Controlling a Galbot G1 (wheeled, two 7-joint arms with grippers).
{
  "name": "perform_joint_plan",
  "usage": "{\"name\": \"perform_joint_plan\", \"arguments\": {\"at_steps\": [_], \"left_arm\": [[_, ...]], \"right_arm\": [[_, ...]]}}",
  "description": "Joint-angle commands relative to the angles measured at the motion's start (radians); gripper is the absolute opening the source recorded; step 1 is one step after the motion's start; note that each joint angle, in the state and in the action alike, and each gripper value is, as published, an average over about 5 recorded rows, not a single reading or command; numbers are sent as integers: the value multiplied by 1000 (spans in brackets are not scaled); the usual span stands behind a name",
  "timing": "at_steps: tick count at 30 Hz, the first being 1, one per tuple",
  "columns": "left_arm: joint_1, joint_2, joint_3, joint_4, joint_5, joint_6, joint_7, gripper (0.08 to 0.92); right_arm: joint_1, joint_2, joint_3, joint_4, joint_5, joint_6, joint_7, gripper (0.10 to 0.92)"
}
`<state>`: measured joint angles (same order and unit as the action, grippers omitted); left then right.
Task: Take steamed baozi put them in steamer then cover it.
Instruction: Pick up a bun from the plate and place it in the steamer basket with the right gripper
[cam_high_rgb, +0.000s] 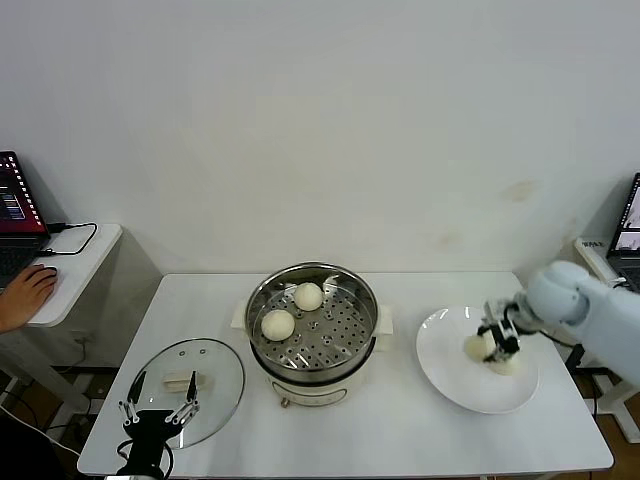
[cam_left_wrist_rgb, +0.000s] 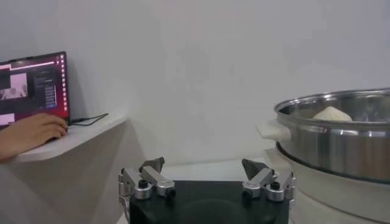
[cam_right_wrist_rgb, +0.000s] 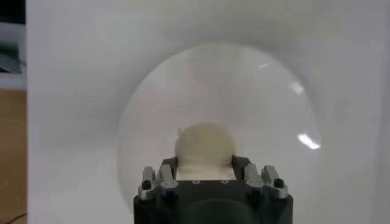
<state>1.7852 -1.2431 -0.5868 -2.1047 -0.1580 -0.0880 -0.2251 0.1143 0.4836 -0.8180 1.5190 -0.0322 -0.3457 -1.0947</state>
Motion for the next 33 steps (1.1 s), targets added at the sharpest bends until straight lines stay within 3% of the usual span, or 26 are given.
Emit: {"name": "perform_joint_plan", "arguments": {"at_steps": [1,8,16,33], "left_arm": [[-2,1,0,-4,-2,1,0,823],[-2,-4,-5,-4,-3,0,-1,823],[3,-13,-19,-5,-5,-2,-2,823],[11,-35,-34,-10,-6,-13,-9,823]], "right_arm": [[456,136,-194,-28,172,-12,-11,569],[559,340,-288,-4,258,-4,36,568],[506,518,-364,35,306,111,109,568],[437,651,-498,8,56,488,112,574]]}}
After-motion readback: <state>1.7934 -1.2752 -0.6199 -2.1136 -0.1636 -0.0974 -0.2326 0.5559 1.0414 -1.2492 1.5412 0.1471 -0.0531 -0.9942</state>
